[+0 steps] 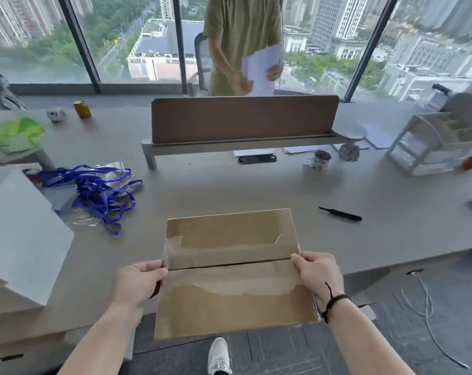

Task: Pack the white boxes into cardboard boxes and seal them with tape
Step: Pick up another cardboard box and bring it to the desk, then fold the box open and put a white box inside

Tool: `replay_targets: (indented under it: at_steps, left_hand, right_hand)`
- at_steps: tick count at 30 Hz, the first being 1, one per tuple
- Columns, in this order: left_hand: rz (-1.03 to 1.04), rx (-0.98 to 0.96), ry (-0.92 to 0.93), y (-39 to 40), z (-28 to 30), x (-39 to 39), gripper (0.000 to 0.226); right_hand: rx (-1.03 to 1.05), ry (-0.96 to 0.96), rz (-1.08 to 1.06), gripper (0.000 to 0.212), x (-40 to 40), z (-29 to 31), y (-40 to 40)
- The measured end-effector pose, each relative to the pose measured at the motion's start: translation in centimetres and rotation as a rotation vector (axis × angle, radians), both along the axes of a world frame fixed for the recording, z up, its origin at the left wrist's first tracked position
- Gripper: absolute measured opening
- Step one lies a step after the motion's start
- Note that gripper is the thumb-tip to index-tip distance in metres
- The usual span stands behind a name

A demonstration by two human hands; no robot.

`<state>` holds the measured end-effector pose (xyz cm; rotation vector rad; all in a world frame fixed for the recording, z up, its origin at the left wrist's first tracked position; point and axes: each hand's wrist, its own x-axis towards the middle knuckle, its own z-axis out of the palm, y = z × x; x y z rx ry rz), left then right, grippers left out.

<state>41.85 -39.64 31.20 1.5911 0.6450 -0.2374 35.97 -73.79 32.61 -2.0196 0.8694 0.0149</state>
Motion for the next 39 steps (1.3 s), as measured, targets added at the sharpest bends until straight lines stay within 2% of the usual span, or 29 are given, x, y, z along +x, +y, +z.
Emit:
replay_targets:
  at_steps: [9, 18, 24, 31, 35, 39]
  left_hand:
    - [-0.016, 0.014, 0.04, -7.3, -1.6, 12.4, 0.016]
    - [0.035, 0.087, 0.059, -12.2, -1.9, 18.5, 0.015]
    - [0.12, 0.151, 0.078, -16.4, -1.9, 19.4, 0.013]
    - [0.199, 0.216, 0.08, -17.7, -1.4, 18.9, 0.011]
    - [0.198, 0.293, 0.073, -18.2, -1.5, 17.5, 0.004]
    - [0.205, 0.415, 0.071, -19.2, -0.9, 14.8, 0.01]
  right_hand:
    - [-0.003, 0.096, -0.018, 0.021, 13.0, -1.3, -7.3]
    - [0.071, 0.104, 0.029, 0.022, 19.9, -2.6, -12.2]
    - [0.082, 0.098, 0.085, 0.009, 22.8, -3.8, -15.6]
    - [0.131, 0.067, 0.137, 0.023, 23.2, -4.6, -17.2]
    - [0.231, 0.065, 0.155, 0.011, 22.6, -4.8, -18.0]
    - [0.248, 0.068, 0.184, 0.018, 20.8, -4.1, -18.9]
